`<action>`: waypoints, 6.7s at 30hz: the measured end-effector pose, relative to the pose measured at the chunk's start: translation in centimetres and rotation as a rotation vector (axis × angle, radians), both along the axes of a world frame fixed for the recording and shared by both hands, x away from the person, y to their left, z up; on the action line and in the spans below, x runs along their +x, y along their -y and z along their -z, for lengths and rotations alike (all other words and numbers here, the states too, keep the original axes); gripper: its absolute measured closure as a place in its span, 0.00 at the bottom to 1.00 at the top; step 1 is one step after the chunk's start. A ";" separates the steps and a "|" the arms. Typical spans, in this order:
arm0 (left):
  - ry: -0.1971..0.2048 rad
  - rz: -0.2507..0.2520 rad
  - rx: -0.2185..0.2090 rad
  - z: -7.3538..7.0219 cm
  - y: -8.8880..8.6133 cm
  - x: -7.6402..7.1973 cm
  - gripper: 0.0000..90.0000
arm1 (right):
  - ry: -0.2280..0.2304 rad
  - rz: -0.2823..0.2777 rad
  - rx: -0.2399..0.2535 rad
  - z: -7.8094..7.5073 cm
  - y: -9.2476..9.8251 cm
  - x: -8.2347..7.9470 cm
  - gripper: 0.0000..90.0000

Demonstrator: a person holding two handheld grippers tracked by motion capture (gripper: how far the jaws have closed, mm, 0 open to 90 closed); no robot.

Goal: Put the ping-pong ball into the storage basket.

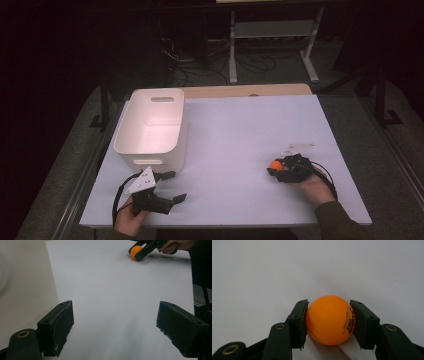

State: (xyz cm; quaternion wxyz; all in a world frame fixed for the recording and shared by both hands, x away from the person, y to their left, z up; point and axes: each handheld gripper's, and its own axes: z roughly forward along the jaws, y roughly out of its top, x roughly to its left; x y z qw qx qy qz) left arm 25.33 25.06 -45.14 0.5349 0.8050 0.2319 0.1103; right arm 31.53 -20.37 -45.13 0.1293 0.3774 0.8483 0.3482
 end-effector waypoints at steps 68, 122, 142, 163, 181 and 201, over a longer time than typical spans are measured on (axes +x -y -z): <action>-0.006 -0.013 -0.002 0.0 0.0 0.0 0.16 | -0.011 -0.087 0.071 -2.6 -2.9 0.3 0.55; -0.001 -0.011 -0.002 0.0 0.0 0.0 0.16 | -0.011 -0.177 0.075 -3.5 -7.3 1.9 0.55; 0.000 -0.012 -0.004 0.0 0.0 0.0 0.16 | -0.005 -0.224 0.074 -3.7 -9.5 2.3 0.55; 0.002 -0.012 -0.003 0.0 0.0 0.0 0.16 | -0.003 -0.266 0.075 -3.9 -11.7 2.6 0.55; 0.001 -0.012 0.000 0.0 0.0 0.0 0.16 | -0.003 -0.291 0.081 -4.0 -13.5 2.9 0.55; 0.003 -0.013 -0.001 0.0 0.0 0.0 0.16 | 0.001 -0.321 0.078 -4.3 -15.2 3.2 0.55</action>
